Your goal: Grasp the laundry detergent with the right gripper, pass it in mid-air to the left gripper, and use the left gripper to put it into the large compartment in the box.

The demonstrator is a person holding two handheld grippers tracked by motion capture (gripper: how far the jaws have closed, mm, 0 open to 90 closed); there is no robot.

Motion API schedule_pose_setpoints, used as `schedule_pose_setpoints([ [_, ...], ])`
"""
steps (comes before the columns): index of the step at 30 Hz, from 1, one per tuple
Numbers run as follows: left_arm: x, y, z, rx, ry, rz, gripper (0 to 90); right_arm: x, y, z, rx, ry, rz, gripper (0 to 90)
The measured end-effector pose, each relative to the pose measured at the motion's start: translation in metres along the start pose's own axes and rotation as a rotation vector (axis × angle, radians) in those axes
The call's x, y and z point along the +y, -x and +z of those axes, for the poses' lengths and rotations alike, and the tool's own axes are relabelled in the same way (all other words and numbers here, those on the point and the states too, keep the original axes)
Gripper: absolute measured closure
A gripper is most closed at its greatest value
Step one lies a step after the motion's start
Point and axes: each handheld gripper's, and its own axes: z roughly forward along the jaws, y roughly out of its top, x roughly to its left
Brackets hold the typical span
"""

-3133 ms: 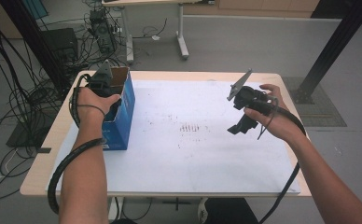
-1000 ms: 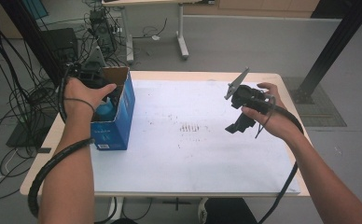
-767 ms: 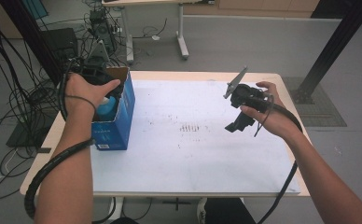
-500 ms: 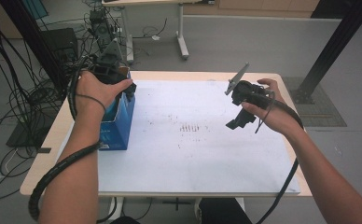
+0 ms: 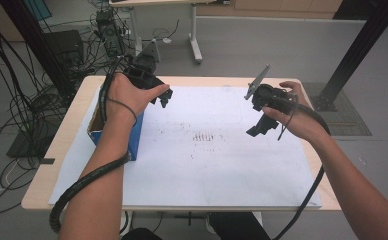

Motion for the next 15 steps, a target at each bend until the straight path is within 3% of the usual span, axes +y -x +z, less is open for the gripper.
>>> schedule_pose_setpoints([
  [5, 0.001, 0.007, 0.004, -0.012, -0.008, 0.029, 8.6, 0.001, 0.0, 0.001, -0.004, -0.009, 0.004, 5.6],
  [15, 0.004, 0.014, 0.007, -0.029, 0.008, 0.043, 8.7, 0.003, -0.003, 0.0, -0.006, -0.019, 0.003, 5.6],
])
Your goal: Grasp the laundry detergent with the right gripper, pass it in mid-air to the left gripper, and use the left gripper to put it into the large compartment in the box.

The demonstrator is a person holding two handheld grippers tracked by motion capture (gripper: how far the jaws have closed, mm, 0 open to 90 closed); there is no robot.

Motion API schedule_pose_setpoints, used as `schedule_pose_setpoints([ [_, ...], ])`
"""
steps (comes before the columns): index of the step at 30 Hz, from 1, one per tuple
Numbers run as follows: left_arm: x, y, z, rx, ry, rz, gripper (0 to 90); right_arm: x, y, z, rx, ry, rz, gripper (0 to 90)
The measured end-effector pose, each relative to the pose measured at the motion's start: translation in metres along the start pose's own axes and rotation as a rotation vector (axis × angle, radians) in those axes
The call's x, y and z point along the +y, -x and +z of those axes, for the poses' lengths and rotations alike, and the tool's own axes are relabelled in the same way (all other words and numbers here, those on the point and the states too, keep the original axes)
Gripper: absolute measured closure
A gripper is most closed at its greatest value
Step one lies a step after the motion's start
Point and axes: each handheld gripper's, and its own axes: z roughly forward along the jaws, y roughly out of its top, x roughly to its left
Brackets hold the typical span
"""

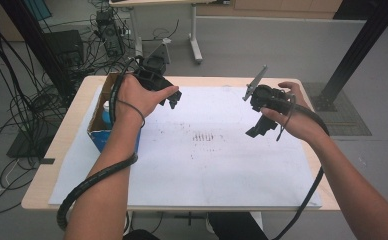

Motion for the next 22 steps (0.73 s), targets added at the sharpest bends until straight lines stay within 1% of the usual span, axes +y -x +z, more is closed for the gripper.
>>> schedule_pose_setpoints([
  [6, 0.0003, 0.0029, 0.0011, -0.004, 0.004, 0.006, 8.7, 0.0014, -0.0012, -0.0014, -0.005, -0.001, -0.002, 5.6],
  [9, -0.0006, 0.0038, 0.0016, 0.001, 0.004, 0.01, 8.7, 0.0023, -0.0025, -0.0004, -0.005, -0.005, -0.006, 5.6],
  [17, -0.0038, 0.0035, 0.0001, 0.006, 0.01, 0.007, 8.7, 0.0042, -0.0054, -0.0001, -0.005, -0.007, -0.016, 5.7],
  [22, -0.0068, 0.0054, 0.0002, -0.001, 0.018, 0.009, 8.8, 0.0035, -0.0073, -0.0009, -0.018, -0.001, -0.018, 5.6],
])
